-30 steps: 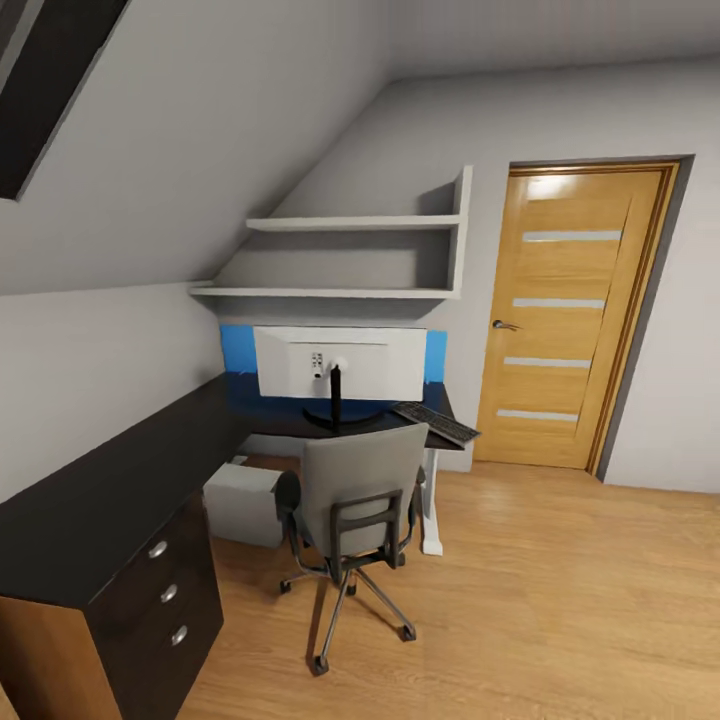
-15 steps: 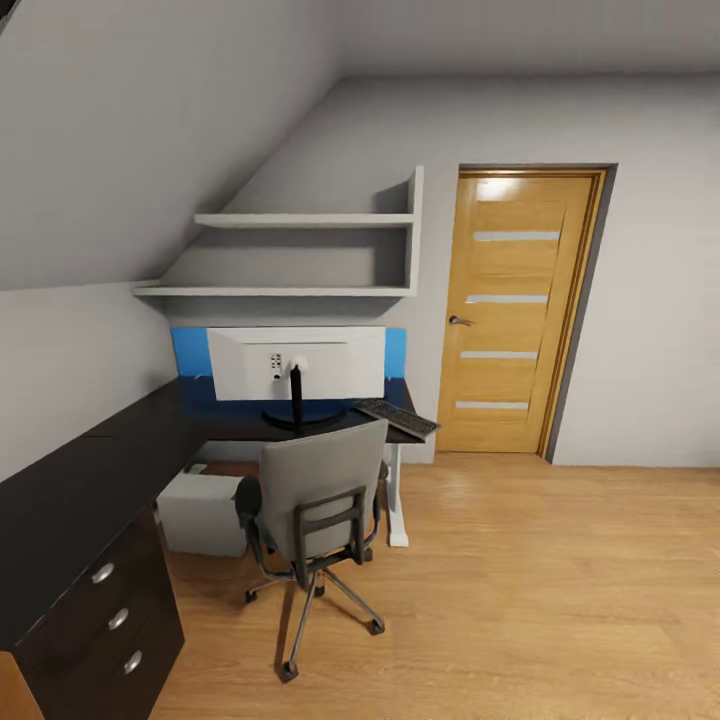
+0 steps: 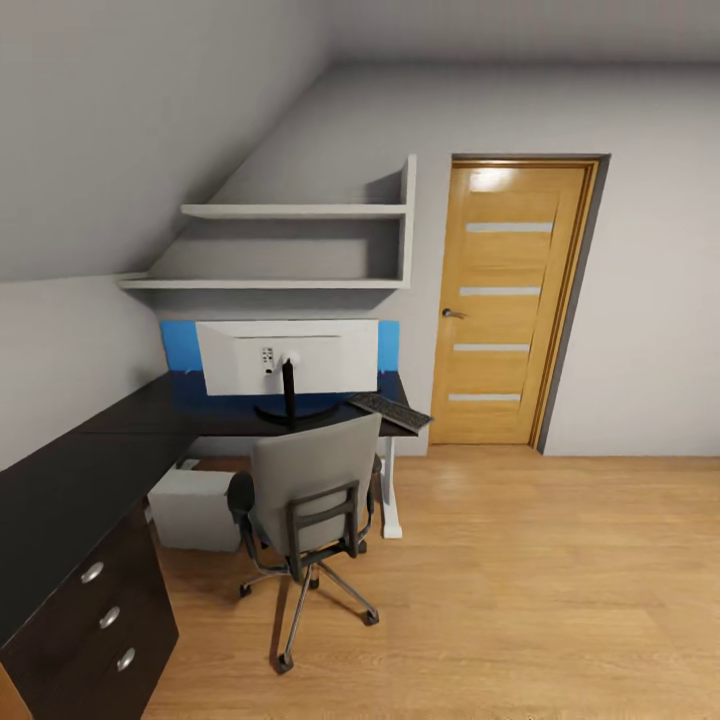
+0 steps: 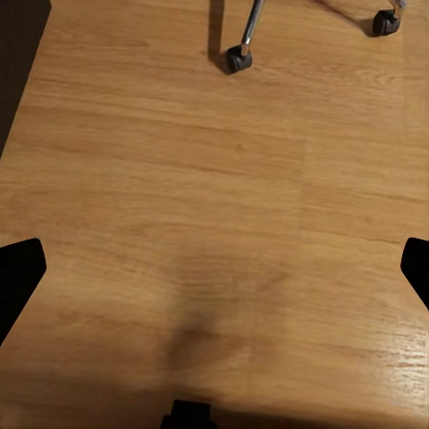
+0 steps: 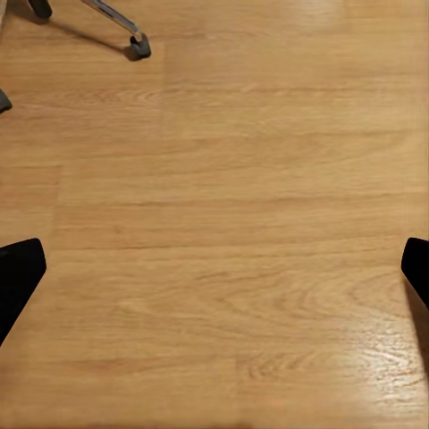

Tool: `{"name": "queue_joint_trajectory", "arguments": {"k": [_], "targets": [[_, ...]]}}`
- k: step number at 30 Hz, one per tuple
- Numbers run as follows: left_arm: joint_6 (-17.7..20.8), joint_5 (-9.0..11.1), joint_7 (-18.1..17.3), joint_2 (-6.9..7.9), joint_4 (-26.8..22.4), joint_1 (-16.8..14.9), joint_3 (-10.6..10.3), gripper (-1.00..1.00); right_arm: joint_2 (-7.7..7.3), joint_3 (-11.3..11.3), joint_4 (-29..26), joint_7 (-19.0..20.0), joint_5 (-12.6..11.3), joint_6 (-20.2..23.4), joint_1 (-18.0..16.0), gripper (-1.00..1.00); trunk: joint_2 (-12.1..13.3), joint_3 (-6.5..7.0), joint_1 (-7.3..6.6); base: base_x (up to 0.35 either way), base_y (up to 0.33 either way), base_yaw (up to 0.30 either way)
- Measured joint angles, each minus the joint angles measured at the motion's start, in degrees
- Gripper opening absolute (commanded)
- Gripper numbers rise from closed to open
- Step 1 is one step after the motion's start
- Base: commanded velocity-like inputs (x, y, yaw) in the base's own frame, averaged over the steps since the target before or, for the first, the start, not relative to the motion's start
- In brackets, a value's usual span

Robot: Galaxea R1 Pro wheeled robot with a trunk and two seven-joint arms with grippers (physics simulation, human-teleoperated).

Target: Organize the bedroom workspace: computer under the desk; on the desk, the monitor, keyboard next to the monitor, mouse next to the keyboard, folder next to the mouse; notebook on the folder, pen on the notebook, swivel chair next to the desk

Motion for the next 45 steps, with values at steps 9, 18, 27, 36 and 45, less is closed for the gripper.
{"name": "queue_joint_trajectory", "arguments": {"k": [9, 18, 27, 36, 45], "targets": [[0.1, 0.1, 0.0, -0.03, -0.1, 0.0, 0.0, 1.0, 0.0, 0.0, 0.0, 0.0, 0.0, 0.0, 0.0, 1.0, 2.4, 0.25, -1.31, 0.0, 0.0, -0.001], [0.2, 0.4, 0.2, -0.04, -0.1, 0.0, 0.2, 1.0, -0.01, -0.1, 0.0, 0.0, 0.0, -0.1, 0.0, 1.0, 6.0, 1.09, -3.29, 0.0, 0.0, -0.09], [0.0, 0.3, -0.3, -0.05, -0.1, 0.0, 0.0, 1.0, -0.08, -1.0, -0.1, -0.2, -2.2, -0.4, 0.0, 1.0, 6.0, 0.77, -3.29, 0.0, 0.0, -0.223], [0.0, 0.3, -0.4, -0.02, -0.1, 0.0, 0.1, 1.0, -0.1, -1.1, 0.0, -0.2, -3.1, -0.6, 0.0, 1.0, 6.0, 0.74, -3.31, 0.026, 0.0, -0.273], [0.0, 0.3, 0.0, 0.01, -0.1, 0.0, 0.2, 1.0, -0.1, -1.1, 0.0, -0.2, -3.2, -0.6, 0.0, 1.0, 6.0, 0.74, -3.33, 0.263, 0.0, -0.279]]}}
